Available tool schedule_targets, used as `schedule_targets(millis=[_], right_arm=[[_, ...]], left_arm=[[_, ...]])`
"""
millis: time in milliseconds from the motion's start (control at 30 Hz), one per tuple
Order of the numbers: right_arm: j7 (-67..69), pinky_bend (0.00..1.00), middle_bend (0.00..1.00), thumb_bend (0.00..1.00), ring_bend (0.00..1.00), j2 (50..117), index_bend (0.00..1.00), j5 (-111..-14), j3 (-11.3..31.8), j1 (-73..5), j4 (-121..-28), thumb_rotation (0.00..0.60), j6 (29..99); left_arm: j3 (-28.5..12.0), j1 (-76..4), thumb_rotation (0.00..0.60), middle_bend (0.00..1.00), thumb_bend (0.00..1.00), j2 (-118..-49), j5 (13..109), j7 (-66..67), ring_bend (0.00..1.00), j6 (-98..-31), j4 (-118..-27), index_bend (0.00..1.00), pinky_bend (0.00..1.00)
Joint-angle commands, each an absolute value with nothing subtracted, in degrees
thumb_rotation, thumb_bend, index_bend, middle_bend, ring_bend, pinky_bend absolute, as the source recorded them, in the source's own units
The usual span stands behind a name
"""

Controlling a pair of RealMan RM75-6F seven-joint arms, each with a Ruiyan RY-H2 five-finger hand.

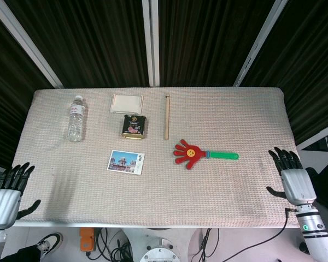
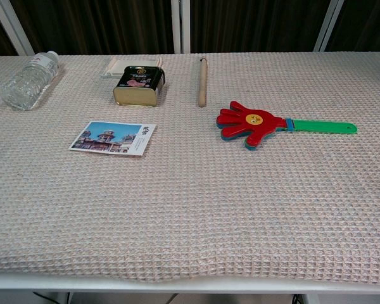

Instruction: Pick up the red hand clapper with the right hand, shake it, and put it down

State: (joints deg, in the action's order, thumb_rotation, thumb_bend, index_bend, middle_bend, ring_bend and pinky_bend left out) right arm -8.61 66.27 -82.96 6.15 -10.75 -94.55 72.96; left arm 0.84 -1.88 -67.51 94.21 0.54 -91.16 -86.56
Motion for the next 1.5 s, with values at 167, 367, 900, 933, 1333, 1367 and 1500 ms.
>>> schedule_targets(millis=[167,367,900,933,1333,1367,1500], right_arm=[[-20.39,0.0,0.0,0.14,0.0,69.31,0.0,-68.95,11.43,-21.36,-99.66,0.6,59.51],[-31.06,0.0,0.01,0.18,0.0,76.12,0.05,-54.88,14.49,-29.73,-98.49,0.6,55.81],[-43.91,0.0,0.05,0.18,0.0,91.22,0.18,-37.0,14.62,-41.99,-89.24,0.6,60.29],[-43.93,0.0,0.05,0.18,0.0,91.52,0.19,-36.75,14.64,-42.23,-88.93,0.6,60.48],[-42.71,0.0,0.08,0.18,0.0,93.77,0.3,-36.15,13.99,-43.67,-86.26,0.6,62.04],[-42.62,0.0,0.08,0.18,0.0,93.93,0.31,-36.17,13.99,-43.75,-86.1,0.6,62.21],[-41.9,0.0,0.1,0.19,0.0,95.14,0.33,-36.4,14.07,-43.9,-85.15,0.6,63.36]], left_arm=[[1.03,-2.32,0.6,0.0,0.18,-68.0,94.6,0.5,0.0,-90.62,-86.25,0.04,0.0],[1.15,-2.22,0.6,0.0,0.18,-68.02,94.38,0.71,0.0,-90.6,-86.24,0.04,0.0],[1.13,-1.83,0.6,0.0,0.18,-67.66,94.09,-1.44,0.0,-91.47,-84.97,0.04,0.0],[1.12,-1.77,0.6,0.0,0.18,-67.63,94.09,-1.49,0.0,-91.59,-84.96,0.04,0.0],[1.11,-1.36,0.6,0.0,0.18,-67.37,93.8,-1.99,0.0,-92.1,-84.72,0.04,0.0],[1.1,-1.35,0.6,0.0,0.18,-67.35,93.81,-1.97,0.0,-92.14,-84.74,0.04,0.0],[1.18,-1.2,0.6,0.0,0.18,-67.2,93.79,-2.07,0.0,-92.26,-84.86,0.04,0.0]])
